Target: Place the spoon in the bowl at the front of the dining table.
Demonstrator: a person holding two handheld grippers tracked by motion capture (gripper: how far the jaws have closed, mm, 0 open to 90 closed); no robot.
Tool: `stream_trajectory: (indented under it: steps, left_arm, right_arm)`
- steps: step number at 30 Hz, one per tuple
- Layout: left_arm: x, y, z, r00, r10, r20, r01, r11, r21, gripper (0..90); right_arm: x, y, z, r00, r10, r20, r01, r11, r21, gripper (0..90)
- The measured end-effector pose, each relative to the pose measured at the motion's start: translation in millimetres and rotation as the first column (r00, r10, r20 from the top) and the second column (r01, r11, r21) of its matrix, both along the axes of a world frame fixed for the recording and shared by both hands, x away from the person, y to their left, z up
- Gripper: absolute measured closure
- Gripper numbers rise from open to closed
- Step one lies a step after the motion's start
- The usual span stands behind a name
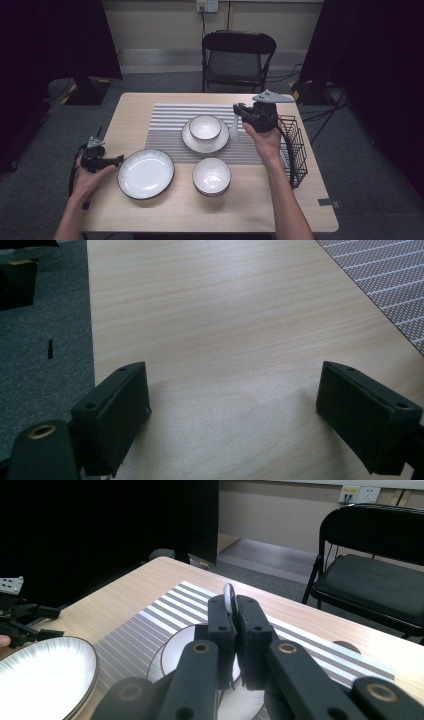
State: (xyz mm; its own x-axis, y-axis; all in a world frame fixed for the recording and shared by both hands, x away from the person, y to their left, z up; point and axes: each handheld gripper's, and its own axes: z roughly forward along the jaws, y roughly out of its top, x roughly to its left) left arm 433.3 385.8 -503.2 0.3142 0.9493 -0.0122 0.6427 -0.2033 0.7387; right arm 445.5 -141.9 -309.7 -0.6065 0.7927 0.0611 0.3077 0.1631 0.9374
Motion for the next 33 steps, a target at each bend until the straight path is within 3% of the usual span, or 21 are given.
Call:
stream_trajectory:
  steps: [33]
  left_arm:
    - [0.0, 0.1, 0.0, 1.0000, -0.001, 0.000, 0.001, 1.0000, 0.000, 13.1]
  right_arm:
    - [24.7, 42.3, -0.5, 0.9986, 0.052, 0.002, -0.052, 0.9986, 0.003, 86.7]
